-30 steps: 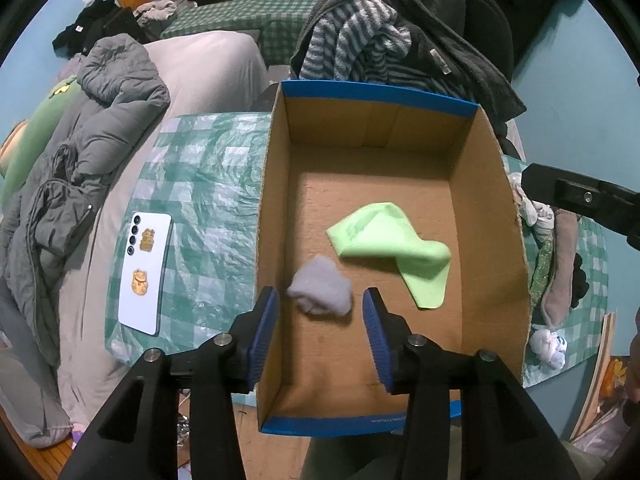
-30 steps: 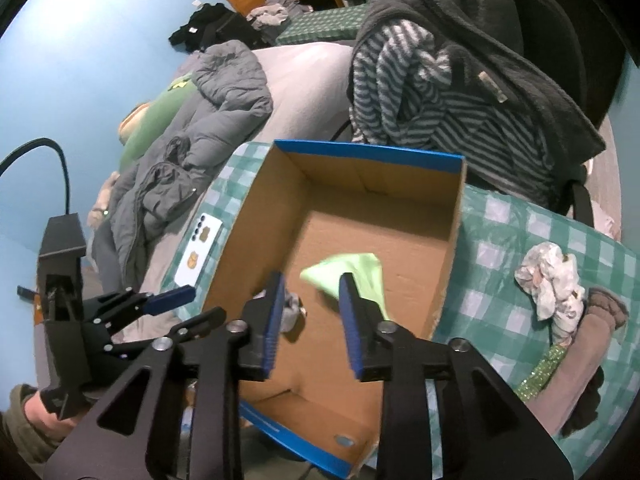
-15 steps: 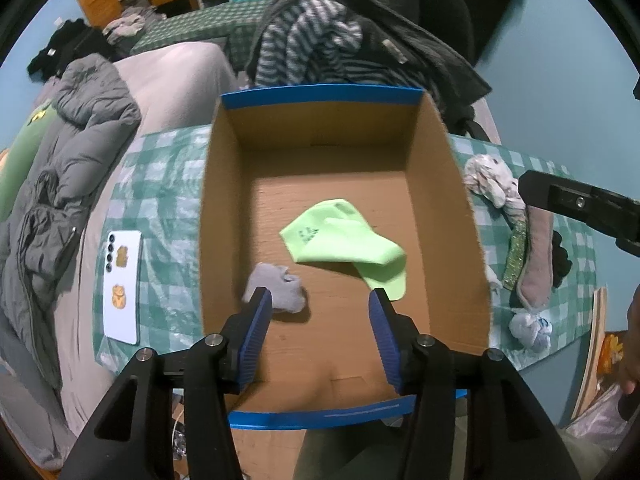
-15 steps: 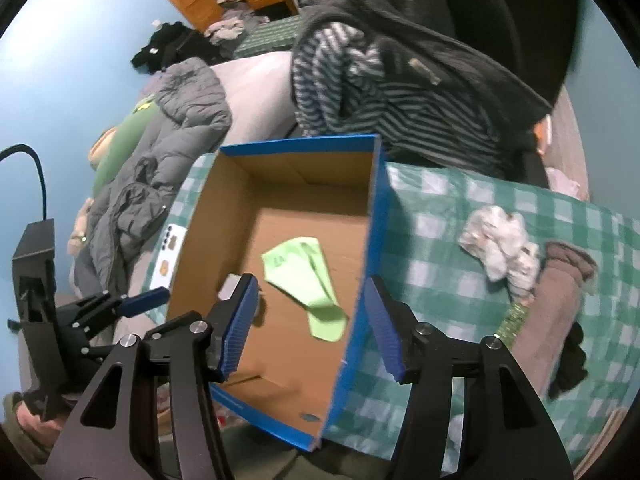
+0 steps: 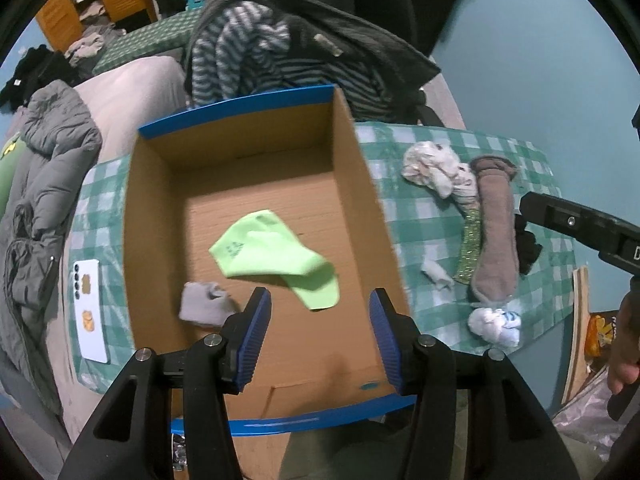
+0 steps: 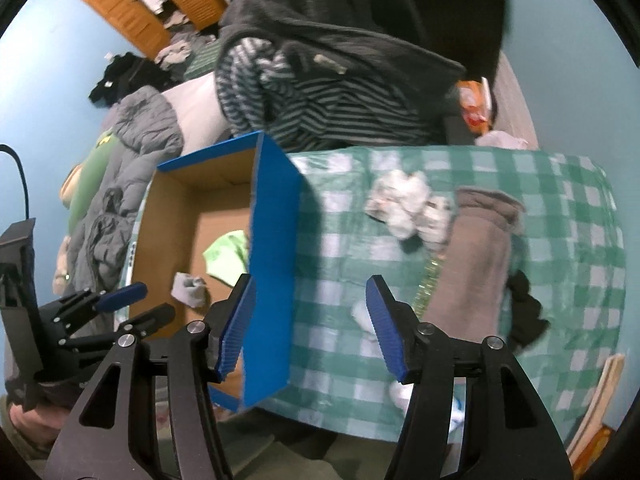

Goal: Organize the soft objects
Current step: 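Withdraw both tools from the box back toward the remaining socks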

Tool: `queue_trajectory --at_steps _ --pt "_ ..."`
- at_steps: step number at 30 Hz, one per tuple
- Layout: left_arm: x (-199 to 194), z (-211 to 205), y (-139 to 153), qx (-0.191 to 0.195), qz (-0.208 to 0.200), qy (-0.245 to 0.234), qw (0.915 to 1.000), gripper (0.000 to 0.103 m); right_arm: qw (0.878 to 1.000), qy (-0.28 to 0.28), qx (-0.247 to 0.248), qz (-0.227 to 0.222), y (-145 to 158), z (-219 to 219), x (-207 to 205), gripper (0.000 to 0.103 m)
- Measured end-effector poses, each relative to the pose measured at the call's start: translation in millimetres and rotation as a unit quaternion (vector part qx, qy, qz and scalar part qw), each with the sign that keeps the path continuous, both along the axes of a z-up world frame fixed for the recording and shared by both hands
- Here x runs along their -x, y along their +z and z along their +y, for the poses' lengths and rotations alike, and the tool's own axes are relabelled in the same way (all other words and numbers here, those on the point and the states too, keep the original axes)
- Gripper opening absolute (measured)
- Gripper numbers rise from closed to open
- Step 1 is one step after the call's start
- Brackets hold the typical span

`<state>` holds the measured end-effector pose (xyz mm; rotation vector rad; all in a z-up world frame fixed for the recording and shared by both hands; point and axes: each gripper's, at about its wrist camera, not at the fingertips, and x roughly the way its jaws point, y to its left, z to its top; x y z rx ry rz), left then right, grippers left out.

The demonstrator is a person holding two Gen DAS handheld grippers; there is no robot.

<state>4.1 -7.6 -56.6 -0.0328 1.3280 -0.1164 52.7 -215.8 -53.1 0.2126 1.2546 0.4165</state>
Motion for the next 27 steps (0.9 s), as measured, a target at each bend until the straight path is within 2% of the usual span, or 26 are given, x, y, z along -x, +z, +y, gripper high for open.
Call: queue_trajectory --at_steps 17,27 --pt "-6.5 -70.4 -3.0 0.004 0.011 -0.030 0.9995 0.052 0.998 -0.046 0.032 0.006 -7.4 -87.6 6.9 0.058" --pt "-12.9 -108.6 -17.3 0.008 0.023 -0.029 0.9993 0.056 0.994 -0.048 0.096 0.001 -25.3 -131.8 7.7 0.060"
